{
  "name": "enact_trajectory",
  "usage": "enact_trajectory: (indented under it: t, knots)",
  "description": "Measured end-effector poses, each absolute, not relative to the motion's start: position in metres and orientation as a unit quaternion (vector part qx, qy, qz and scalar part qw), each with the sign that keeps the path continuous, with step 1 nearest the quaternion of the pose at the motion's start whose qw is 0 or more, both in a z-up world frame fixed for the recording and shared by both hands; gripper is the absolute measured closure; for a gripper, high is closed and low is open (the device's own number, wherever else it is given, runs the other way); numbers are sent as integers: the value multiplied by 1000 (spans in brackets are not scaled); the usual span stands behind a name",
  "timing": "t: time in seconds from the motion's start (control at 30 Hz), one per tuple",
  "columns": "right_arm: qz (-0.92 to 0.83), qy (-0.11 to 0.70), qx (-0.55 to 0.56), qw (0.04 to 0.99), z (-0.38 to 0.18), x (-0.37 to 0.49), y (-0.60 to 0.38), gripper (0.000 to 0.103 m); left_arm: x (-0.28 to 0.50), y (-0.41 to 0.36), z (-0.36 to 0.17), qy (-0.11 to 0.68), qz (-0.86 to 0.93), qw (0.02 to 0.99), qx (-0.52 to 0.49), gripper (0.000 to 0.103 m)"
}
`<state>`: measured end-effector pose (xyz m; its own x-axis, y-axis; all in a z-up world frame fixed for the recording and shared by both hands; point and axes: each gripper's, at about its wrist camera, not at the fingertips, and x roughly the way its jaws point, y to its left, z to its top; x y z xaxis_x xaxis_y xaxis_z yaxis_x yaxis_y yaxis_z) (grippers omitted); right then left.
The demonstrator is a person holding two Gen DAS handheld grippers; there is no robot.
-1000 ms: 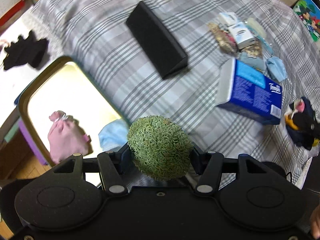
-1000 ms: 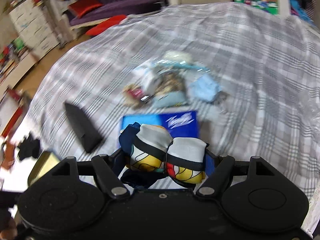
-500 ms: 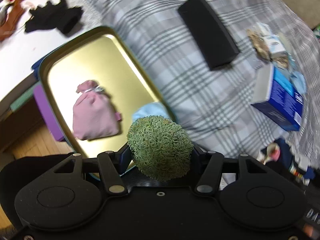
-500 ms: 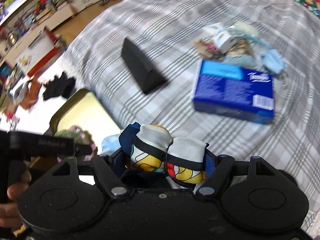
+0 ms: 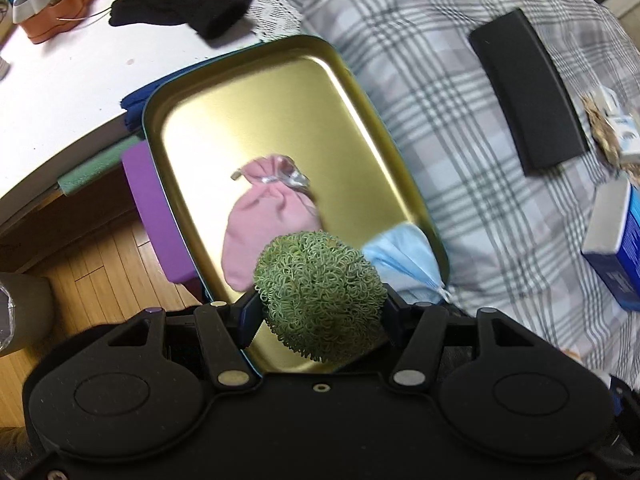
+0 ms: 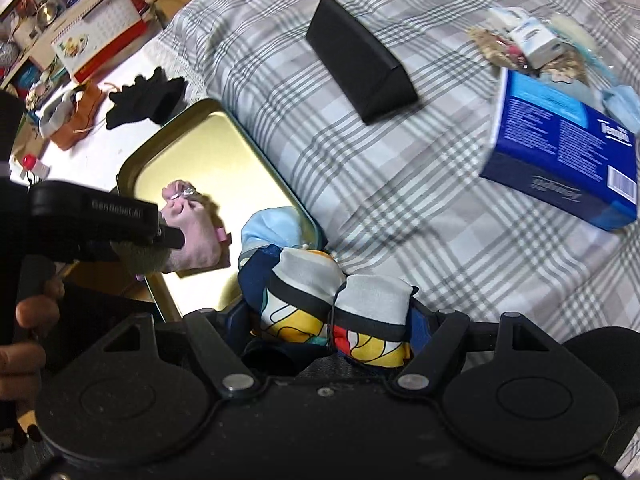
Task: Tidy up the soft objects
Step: 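Carry the green ball and socks over the gold tray with both tools, then open the left tool to drop the green ball while the right tool releases the socks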
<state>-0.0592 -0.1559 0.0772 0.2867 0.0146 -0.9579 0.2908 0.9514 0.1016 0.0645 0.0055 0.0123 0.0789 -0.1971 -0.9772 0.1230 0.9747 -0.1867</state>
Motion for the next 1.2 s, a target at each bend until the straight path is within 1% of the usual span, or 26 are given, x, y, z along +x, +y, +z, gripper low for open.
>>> enact_trajectory:
  t: [0.33, 0.53, 0.77, 0.93, 1.03, 1.1, 1.13, 1.2]
  knots:
    - [-75, 599, 133, 786, 72, -28, -152, 28, 114, 14, -6, 683, -69, 726, -36, 46]
    - [-63, 611, 138, 777, 58, 2, -148, 28, 142, 11, -18, 697, -57, 714, -35, 45]
    - [-37, 615, 118, 779, 46, 30, -128, 28, 160, 3, -21, 700, -53, 712, -30, 45]
    - [-11, 615, 105, 781, 41, 41, -110, 28, 168, -5, -14, 686, -52, 725, -14, 43]
    - [-2, 615, 93, 783, 40, 43, -101, 27, 169, -8, -11, 684, -56, 727, -12, 39]
    - [4, 613, 90, 785, 40, 43, -97, 24, 168, -7, -7, 683, -61, 728, -16, 30]
    - [6, 612, 88, 786, 40, 44, -96, 20, 167, -7, -6, 680, -62, 730, -17, 30]
    - [4, 610, 84, 788, 42, 42, -94, 20, 164, -7, -2, 675, -60, 736, -13, 30]
